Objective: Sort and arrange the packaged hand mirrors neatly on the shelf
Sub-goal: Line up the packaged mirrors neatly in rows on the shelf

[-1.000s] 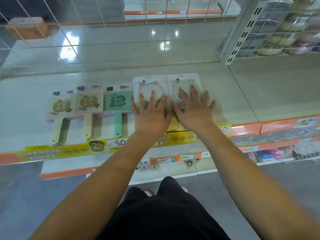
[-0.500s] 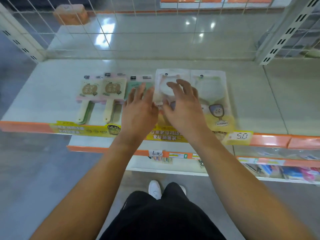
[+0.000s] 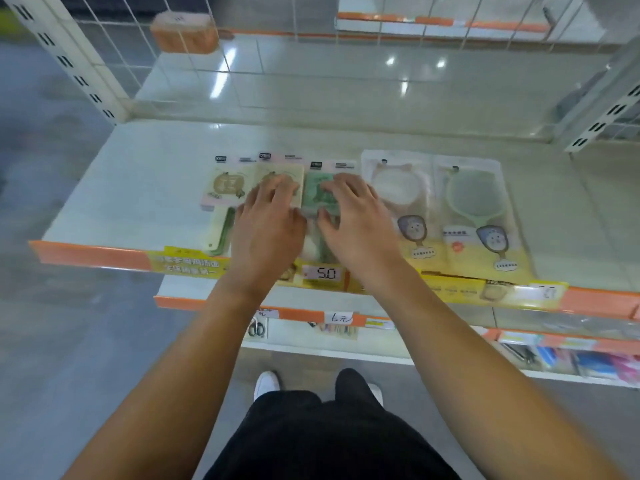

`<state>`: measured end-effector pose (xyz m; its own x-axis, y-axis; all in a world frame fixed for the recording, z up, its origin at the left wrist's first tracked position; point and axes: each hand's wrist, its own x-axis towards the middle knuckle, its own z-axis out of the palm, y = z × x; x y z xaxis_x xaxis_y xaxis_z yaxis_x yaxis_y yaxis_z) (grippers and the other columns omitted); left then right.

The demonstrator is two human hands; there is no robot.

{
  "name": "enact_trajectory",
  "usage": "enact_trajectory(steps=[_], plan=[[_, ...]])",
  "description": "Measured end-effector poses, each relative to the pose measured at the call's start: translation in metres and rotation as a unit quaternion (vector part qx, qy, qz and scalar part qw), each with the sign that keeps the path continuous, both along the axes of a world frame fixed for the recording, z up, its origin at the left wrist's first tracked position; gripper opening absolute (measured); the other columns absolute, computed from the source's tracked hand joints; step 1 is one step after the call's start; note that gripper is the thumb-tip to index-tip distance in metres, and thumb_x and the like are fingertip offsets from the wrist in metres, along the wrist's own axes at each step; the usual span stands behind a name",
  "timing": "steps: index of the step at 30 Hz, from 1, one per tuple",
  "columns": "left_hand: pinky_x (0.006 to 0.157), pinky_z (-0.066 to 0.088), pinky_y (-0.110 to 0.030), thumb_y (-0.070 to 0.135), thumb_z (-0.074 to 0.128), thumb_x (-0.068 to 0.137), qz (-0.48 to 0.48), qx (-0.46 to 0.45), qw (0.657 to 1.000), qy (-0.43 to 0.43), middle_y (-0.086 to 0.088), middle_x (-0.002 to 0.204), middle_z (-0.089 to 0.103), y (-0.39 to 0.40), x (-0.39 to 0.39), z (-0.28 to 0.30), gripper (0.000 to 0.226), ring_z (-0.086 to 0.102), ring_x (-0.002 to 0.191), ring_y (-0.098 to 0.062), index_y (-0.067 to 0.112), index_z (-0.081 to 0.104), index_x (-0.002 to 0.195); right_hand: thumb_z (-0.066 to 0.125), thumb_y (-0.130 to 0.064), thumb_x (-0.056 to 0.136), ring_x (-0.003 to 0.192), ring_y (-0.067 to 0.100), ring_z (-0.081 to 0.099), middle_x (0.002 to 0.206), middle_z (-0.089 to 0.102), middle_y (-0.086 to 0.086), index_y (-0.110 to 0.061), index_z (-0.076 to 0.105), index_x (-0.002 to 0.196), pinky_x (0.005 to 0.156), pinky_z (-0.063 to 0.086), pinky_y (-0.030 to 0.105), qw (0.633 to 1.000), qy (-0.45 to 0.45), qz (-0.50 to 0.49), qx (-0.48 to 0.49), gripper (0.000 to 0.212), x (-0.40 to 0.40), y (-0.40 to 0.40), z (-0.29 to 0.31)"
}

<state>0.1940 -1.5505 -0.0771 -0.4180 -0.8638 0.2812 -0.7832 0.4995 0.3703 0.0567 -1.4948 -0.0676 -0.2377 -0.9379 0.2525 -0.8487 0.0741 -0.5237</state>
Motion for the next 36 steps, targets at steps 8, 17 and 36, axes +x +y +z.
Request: enact_trajectory(steps=[8, 17, 36], plan=[[0.091, 0.046, -0.048, 0.026, 0.047, 0.082, -0.046, 0.018, 0.999, 0.015, -0.011, 0.132, 0.053, -0.058, 0.065, -0.011, 0.047, 0.051, 0.121, -0.032, 0.01, 0.053, 0.126, 0.056, -0.011, 0.085, 0.121, 0.027, 0.052, 0.128, 0.058, 0.004, -0.015, 0.062, 0.122, 0.092, 0.045, 0.042, 0.997, 0.023, -0.072, 0.026, 0.037, 0.05, -0.034, -0.017], [0.113, 0.023, -0.04, 0.031, 0.053, 0.091, -0.121, 0.068, 0.985, -0.105, -0.001, 0.153, 0.032, -0.088, 0.078, -0.022, 0.06, 0.022, 0.143, -0.024, 0.012, 0.036, 0.145, 0.05, -0.014, 0.092, 0.148, 0.026, 0.019, 0.154, 0.036, -0.003, -0.024, 0.044, 0.143, 0.119, 0.02, 0.047, 0.987, 0.057, -0.077, 0.127, 0.052, 0.07, -0.045, -0.026], [0.104, 0.04, -0.044, 0.029, 0.069, 0.085, -0.12, 0.057, 0.99, -0.037, -0.002, 0.139, 0.051, -0.101, 0.082, -0.026, 0.054, 0.049, 0.127, -0.022, 0.015, 0.051, 0.134, 0.057, -0.025, 0.093, 0.142, 0.02, 0.027, 0.146, 0.045, -0.007, -0.025, 0.046, 0.14, 0.119, 0.019, 0.042, 0.99, 0.044, -0.082, 0.103, 0.049, 0.06, -0.049, -0.028]])
